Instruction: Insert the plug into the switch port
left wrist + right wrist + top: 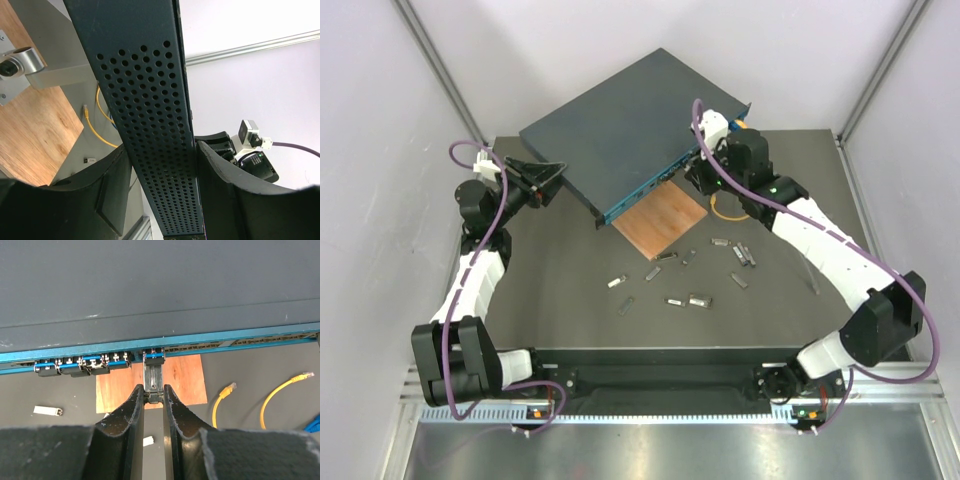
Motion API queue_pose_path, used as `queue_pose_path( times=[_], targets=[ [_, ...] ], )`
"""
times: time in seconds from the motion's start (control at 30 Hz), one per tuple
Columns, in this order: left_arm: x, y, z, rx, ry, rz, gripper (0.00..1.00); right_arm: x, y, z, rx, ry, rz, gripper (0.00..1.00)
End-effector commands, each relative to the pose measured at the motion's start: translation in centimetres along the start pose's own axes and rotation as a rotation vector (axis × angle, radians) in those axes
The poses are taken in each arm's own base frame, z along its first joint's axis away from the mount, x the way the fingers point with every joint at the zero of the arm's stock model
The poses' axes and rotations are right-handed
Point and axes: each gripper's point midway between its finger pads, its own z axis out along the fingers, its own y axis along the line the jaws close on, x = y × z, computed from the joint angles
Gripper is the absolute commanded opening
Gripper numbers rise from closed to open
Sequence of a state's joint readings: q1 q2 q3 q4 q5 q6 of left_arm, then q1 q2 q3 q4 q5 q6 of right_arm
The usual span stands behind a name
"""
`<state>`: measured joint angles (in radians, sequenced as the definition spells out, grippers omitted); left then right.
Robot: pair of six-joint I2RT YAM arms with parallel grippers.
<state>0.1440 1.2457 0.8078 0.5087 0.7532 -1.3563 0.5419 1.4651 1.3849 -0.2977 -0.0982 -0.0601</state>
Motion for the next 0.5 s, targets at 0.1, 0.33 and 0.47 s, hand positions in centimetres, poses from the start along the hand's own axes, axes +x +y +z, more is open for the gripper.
queue_pose_path(
  times=[0.1,0.33,0.47],
  targets=[
    [0.0,-1.8,0.1,0.052,0.005,0.129,0.0,-5.7,1.1,0.0,-0.058,-0.164,-0.023,0.0],
    [0.0,-1.7,0.1,0.048,0.006,0.128,0.0,-7.0,1.2,0.6,-0.071,-0.207,0.0,0.0],
    [-0.1,-1.5,0.2,0.044,0.004,0.128,0.0,-8.0,1.2,0.9,-0.075,-0.23,0.011,0.0]
  ],
)
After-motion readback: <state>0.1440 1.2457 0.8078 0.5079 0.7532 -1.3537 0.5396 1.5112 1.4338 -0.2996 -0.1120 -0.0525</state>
